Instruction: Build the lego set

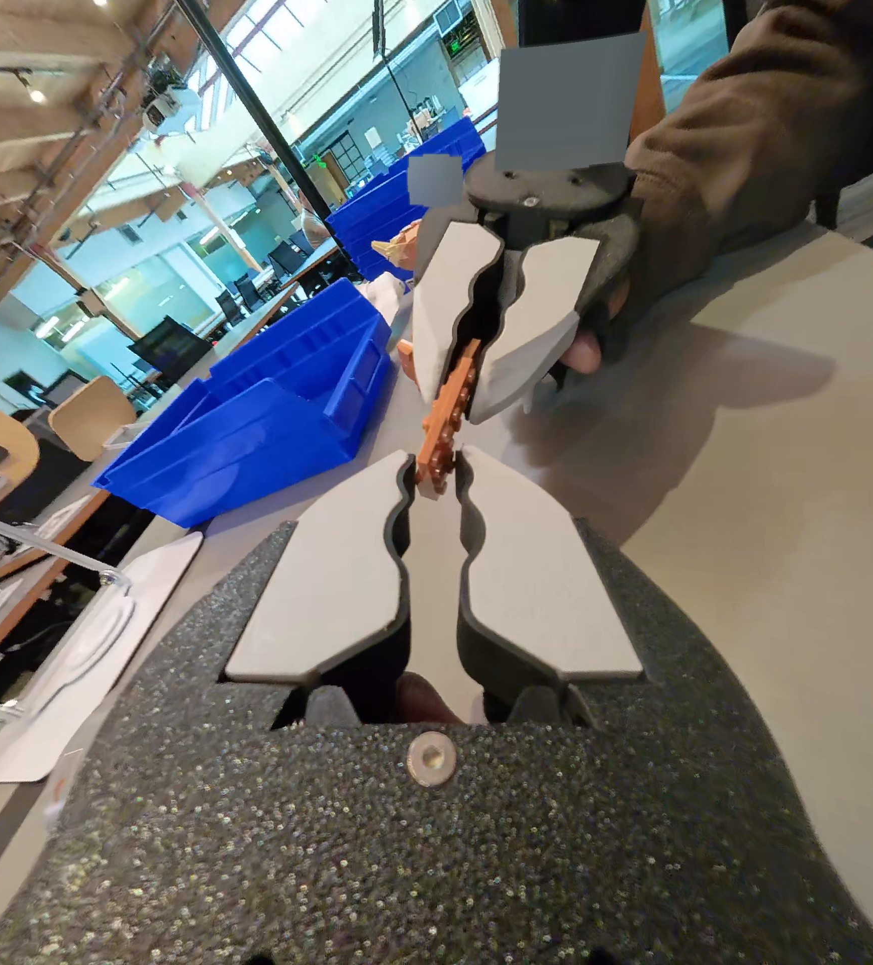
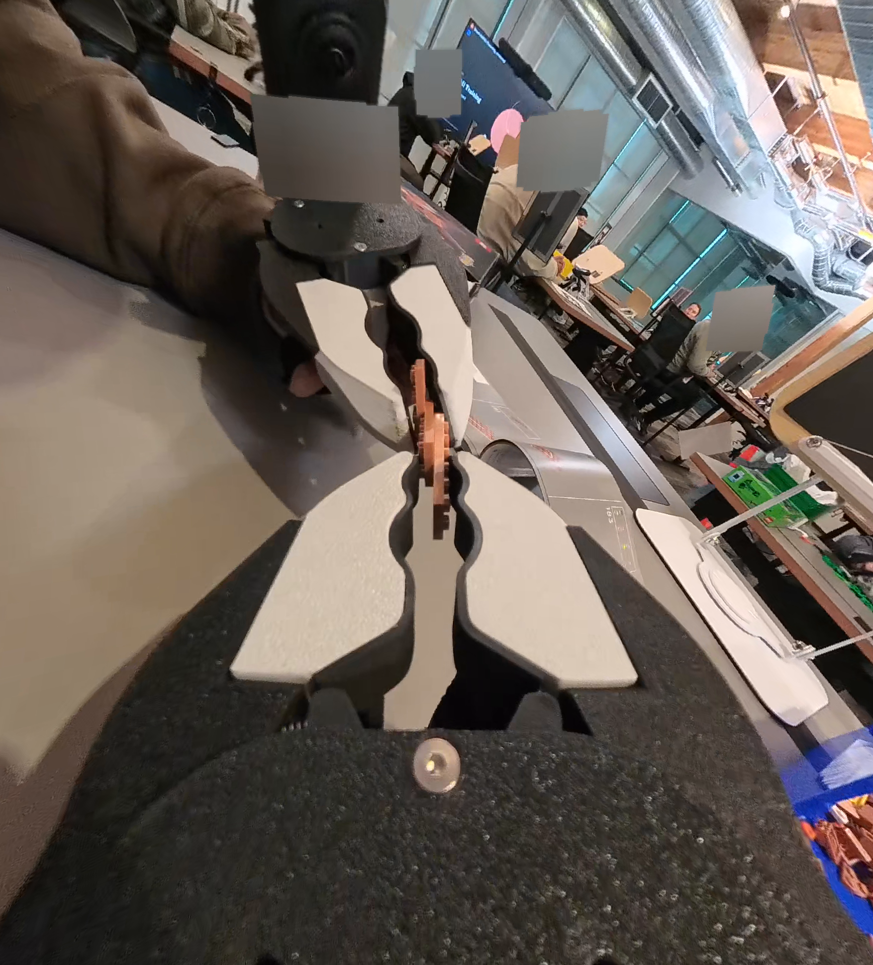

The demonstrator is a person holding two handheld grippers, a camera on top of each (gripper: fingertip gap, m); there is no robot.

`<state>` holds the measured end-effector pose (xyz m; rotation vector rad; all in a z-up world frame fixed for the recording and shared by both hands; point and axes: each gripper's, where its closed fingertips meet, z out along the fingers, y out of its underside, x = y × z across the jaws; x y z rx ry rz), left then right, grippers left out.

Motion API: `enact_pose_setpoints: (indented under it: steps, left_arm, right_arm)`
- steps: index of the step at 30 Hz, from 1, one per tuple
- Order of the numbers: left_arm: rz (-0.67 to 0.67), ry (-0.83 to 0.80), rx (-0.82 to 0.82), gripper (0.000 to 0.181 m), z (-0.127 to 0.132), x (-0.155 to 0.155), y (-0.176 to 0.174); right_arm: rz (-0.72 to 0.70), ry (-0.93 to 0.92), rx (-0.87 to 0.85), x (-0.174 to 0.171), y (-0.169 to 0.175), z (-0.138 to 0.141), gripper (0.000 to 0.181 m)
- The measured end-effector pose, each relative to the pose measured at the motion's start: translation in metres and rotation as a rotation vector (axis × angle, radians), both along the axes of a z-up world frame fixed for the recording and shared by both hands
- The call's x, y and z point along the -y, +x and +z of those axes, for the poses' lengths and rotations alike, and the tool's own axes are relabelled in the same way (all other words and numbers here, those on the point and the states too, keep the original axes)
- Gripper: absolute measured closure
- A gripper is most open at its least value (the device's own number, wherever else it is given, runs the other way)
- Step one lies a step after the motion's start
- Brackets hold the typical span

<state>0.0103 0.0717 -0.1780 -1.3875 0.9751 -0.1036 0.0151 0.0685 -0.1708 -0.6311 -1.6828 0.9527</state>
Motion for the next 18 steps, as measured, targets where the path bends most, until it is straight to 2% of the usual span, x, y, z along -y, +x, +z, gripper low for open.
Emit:
enact_pose_setpoints:
  steps: [6,18]
  left_arm:
    - [0.04,0.096,-0.139,0.17,-0.001,0.0,-0.001]
    - [0.082,0.127,-0.344,0.172,-0.017,-0.002,-0.008]
  right_arm:
    - [-0.035,0.065,0.006,-0.006,-0.001,-0.003,0.169]
    - [-0.056,0.185,0.077,-0.017,0.007,-0.014,0.17]
